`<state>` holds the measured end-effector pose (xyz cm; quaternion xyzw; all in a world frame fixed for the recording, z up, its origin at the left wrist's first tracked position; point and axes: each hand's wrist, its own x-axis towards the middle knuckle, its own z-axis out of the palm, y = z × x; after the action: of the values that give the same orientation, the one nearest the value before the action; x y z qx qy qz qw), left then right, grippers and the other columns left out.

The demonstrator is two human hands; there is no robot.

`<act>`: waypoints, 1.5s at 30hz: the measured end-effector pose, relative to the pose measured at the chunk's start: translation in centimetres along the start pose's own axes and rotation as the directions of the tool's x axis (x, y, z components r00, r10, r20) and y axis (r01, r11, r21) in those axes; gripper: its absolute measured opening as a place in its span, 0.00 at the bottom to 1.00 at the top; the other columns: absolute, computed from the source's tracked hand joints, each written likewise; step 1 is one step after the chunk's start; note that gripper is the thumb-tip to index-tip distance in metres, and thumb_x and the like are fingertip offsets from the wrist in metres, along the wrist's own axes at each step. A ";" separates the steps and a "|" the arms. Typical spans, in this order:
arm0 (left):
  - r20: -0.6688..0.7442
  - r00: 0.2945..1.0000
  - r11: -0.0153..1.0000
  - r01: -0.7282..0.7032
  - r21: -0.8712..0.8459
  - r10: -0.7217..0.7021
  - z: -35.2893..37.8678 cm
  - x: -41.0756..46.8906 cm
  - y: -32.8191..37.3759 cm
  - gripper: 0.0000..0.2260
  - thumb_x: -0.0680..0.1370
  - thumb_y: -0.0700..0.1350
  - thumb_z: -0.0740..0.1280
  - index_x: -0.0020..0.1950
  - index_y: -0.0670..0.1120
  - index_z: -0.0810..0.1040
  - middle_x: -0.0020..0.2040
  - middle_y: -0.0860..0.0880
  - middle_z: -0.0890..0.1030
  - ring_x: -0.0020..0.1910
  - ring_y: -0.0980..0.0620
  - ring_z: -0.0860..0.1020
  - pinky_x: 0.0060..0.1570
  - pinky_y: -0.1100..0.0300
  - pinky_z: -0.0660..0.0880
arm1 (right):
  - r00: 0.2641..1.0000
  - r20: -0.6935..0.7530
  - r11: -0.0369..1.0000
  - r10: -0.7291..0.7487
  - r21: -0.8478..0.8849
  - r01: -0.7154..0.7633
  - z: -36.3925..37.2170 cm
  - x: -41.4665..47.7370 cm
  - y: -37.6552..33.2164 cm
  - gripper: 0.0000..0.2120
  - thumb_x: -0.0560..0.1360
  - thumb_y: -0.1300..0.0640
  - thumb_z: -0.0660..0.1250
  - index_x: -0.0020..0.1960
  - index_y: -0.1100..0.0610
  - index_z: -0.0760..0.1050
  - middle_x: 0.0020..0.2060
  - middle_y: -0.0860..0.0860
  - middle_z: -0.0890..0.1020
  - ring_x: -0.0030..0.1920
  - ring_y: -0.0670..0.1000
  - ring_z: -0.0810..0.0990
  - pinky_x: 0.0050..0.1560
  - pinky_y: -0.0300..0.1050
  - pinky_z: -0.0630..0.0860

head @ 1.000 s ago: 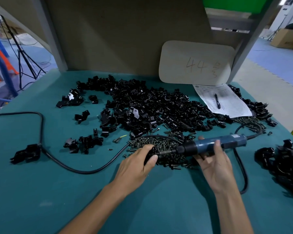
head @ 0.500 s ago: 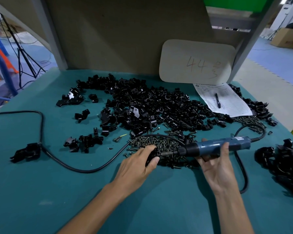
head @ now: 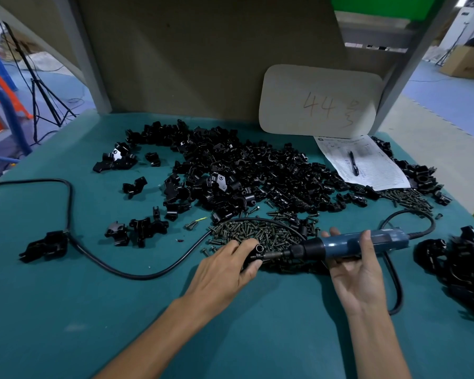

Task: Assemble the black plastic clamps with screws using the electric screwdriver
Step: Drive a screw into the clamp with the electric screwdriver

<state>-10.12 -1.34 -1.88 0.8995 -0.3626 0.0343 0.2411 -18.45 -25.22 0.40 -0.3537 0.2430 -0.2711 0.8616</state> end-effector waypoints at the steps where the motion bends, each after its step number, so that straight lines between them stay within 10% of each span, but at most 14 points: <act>1: 0.003 1.000 1.000 0.004 0.001 -0.004 0.0 0.0 0.0 0.20 0.82 0.65 0.43 0.70 0.59 0.59 0.47 0.56 0.69 0.41 0.57 0.70 0.36 0.61 0.69 | 1.000 0.001 1.000 0.000 -0.001 0.000 0.0 0.0 0.0 0.28 0.74 0.44 0.70 0.68 0.56 0.69 0.53 0.59 0.87 0.57 0.59 0.85 0.56 0.56 0.83; 30: 0.025 0.998 0.996 0.063 -0.055 -0.062 0.3 -0.1 0.1 0.20 0.81 0.66 0.43 0.69 0.60 0.57 0.49 0.57 0.67 0.45 0.56 0.69 0.40 0.60 0.66 | 0.998 -0.054 0.999 -0.019 0.038 0.021 0.3 -0.1 0.2 0.31 0.73 0.45 0.73 0.71 0.56 0.68 0.55 0.58 0.85 0.57 0.58 0.86 0.48 0.50 0.85; 37: 0.080 0.975 0.826 0.217 -0.520 -0.206 -0.7 0.3 -0.7 0.23 0.78 0.71 0.51 0.68 0.63 0.67 0.44 0.62 0.78 0.42 0.67 0.76 0.39 0.64 0.69 | 0.995 -0.068 0.985 -0.067 0.157 0.077 0.7 0.1 -1.5 0.33 0.72 0.43 0.72 0.71 0.55 0.67 0.58 0.59 0.84 0.56 0.55 0.86 0.51 0.49 0.84; 41: 0.043 0.950 0.683 0.254 -0.685 -0.310 -0.9 0.6 -1.5 0.33 0.75 0.76 0.52 0.72 0.60 0.70 0.57 0.66 0.78 0.57 0.70 0.74 0.59 0.63 0.70 | 0.985 -0.070 0.936 -0.161 -0.327 0.130 1.1 1.2 -4.8 0.31 0.72 0.36 0.69 0.67 0.51 0.67 0.53 0.58 0.86 0.53 0.54 0.86 0.50 0.50 0.84; 45: 0.050 0.918 0.579 0.289 -0.762 -0.393 -0.6 0.9 -1.6 0.19 0.77 0.71 0.55 0.63 0.69 0.74 0.47 0.55 0.82 0.42 0.59 0.79 0.42 0.60 0.75 | 0.990 0.006 0.505 -0.142 -0.860 0.078 0.7 1.9 -5.8 0.33 0.73 0.44 0.76 0.67 0.49 0.59 0.54 0.56 0.80 0.46 0.56 0.81 0.48 0.60 0.81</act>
<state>-8.33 -0.64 -1.74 0.7646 -0.1479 -0.1110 0.6174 -18.33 -29.62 4.66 -0.7383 0.3502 -0.1814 0.5472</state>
